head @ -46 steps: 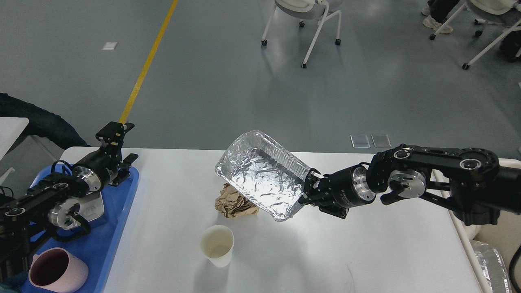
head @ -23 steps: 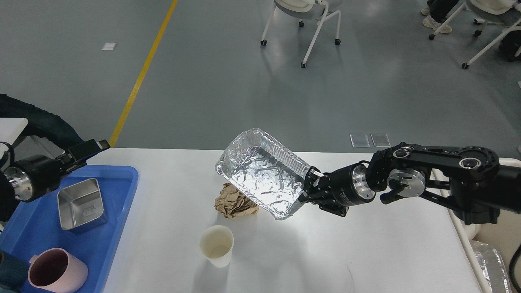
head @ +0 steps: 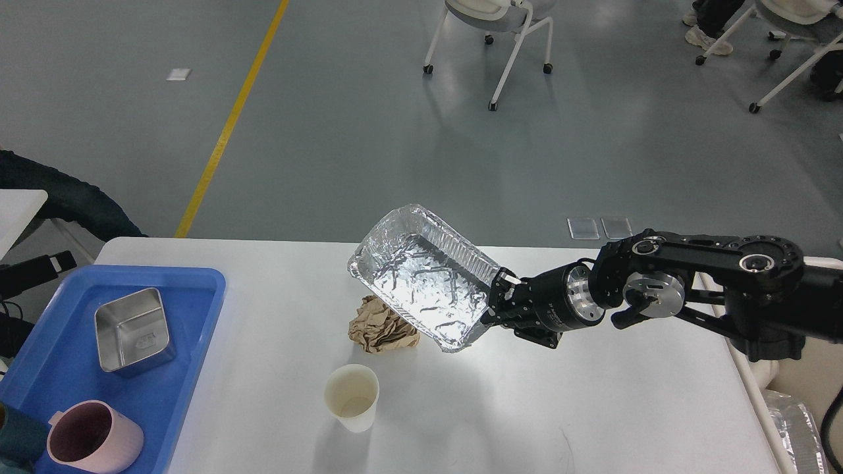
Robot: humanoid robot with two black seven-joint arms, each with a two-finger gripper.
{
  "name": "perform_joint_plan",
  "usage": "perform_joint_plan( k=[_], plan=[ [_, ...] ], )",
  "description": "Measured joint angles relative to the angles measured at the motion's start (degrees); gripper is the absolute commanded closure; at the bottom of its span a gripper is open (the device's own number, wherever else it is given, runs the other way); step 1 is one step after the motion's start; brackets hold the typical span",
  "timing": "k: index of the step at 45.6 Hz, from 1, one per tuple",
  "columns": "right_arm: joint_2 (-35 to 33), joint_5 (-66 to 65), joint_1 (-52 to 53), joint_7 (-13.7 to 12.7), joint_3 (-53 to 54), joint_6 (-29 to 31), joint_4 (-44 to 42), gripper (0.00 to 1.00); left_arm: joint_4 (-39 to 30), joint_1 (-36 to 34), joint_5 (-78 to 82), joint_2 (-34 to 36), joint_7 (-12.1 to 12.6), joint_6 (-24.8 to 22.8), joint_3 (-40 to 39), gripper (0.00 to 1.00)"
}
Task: Tidy desktop
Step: 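Hold the foil tray raised while moving the left gripper toward the paper cup, then grasp the white paper cup with the left gripper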
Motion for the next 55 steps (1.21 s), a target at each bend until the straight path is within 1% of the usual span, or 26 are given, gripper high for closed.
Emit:
perform_joint_plan(
  k=[6, 13, 20, 22, 27, 30, 44, 49, 55],
  plan=[
    [0.00, 0.00, 0.00, 0.00, -0.04, -0.01, 0.00, 1.00, -0.14, 0.38, 0.10, 0.04, -0.04, 0.02, 0.08, 0.03],
    [-0.03, -0.01, -0.43, 0.00, -0.04, 0.03, 0.00, 1.00, 0.42, 0.48, 0.62, -1.50, -0.08, 0.02, 0.07, 0.03],
    [-0.03, -0.02, -0.49, 0.00, 0.15, 0.06, 0.01, 1.00, 0.88, -0.06, 7.24, -9.25, 0.55, 0.01, -0.02, 0.03],
    [-0.03, -0.02, -0.50, 0.00, 0.15, 0.06, 0.01, 1.00, 0.95, -0.21, 9.21, -11.31, 1.33, -0.04, -0.04, 0.03],
    [-0.20, -0.03, -0.51, 0.00, 0.15, 0.06, 0.00, 1.00, 1.02, -0.35, 14.32, -17.05, 4.29, -0.14, -0.07, 0.03],
    [-0.40, -0.03, -0.54, 0.03, 0.15, 0.06, 0.01, 1.00, 1.02, -0.36, 17.44, -20.10, 5.02, -0.18, -0.11, 0.03],
    [-0.52, -0.03, -1.06, 0.17, 0.24, 0.06, 0.09, 1.00, 0.91, -0.06, 28.47, -32.33, 5.44, -0.29, -0.03, 0.04],
    [-0.58, -0.02, -1.16, 0.25, 0.27, 0.06, 0.09, 1.00, 0.96, 0.28, 29.58, -34.85, 5.57, -0.42, 0.27, 0.04],
    [-0.94, -0.03, -1.39, 0.33, 0.27, 0.06, 0.06, 1.00, 1.03, 0.35, 30.01, -36.91, 5.60, -0.57, 2.75, 0.04]
  ],
)
